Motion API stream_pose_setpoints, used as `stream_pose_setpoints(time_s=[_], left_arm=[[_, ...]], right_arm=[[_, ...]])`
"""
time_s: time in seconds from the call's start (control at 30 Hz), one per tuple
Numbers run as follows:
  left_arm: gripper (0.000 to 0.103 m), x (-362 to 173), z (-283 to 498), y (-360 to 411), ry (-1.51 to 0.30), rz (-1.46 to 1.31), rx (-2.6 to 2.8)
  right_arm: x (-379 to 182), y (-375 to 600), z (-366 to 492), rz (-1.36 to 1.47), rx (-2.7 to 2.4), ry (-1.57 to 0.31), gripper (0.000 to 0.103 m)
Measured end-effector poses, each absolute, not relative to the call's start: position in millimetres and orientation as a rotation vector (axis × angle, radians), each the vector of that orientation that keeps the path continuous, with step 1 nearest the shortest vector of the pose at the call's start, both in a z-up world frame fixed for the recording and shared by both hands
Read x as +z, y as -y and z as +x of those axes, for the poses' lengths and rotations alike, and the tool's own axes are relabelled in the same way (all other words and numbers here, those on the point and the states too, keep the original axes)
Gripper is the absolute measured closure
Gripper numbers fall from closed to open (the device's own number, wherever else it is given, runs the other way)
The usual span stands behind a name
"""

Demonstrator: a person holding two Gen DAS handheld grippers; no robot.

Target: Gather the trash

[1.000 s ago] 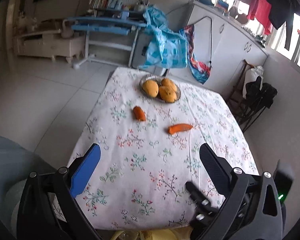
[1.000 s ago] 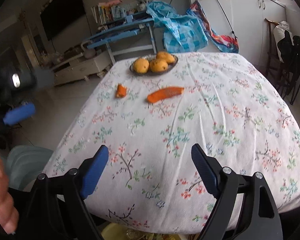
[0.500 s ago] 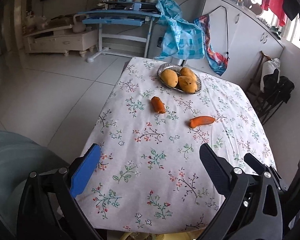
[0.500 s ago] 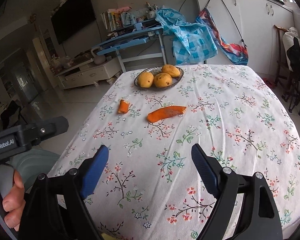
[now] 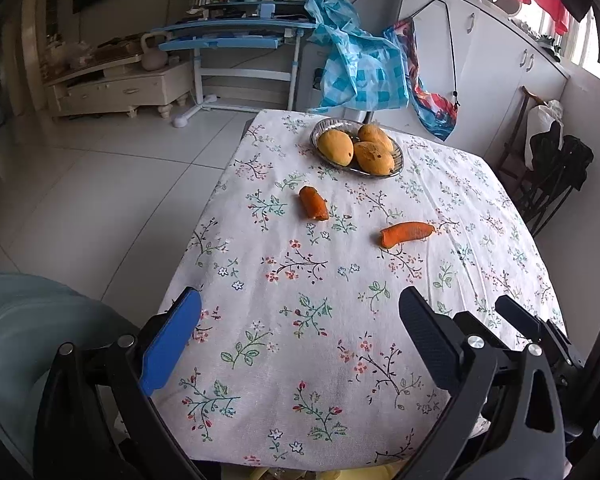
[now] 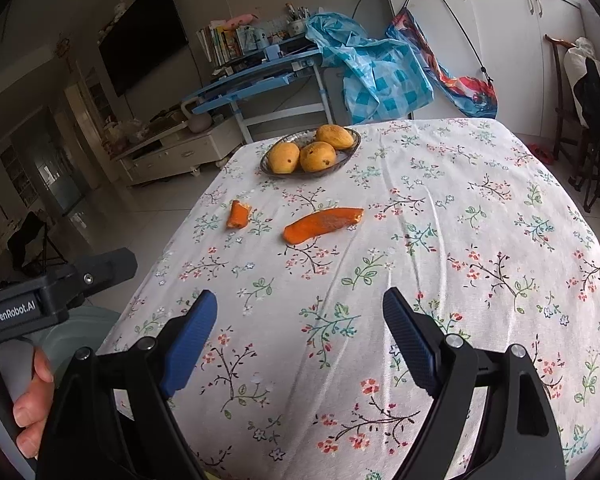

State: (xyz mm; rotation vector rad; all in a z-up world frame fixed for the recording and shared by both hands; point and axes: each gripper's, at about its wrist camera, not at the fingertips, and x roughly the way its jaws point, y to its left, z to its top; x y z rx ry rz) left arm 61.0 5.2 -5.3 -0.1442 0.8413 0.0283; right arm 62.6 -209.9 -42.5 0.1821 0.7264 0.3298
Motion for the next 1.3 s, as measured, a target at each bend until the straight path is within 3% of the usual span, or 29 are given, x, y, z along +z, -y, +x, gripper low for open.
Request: stream_pose_setpoints(time_s=[0.8, 1.13, 1.3], left_arm=[[0.007, -20.4, 85.2, -40.9, -0.89, -0.193, 0.162], [0.007, -16.6, 149.9, -32.0, -0.888, -0.191, 0.155], [0.008, -25.3, 186.3, -26.8, -0.901, -0.173, 0.14]], right_arm=[[-47.8, 192.5, 131.1, 0.108, 0.369, -0.808, 0.022], [-67.1, 173.2, 179.2, 0.089, 0.385, -0.889, 0.022], [-73.8, 166.0, 186.1, 0.003, 0.408, -0.904, 0.036]])
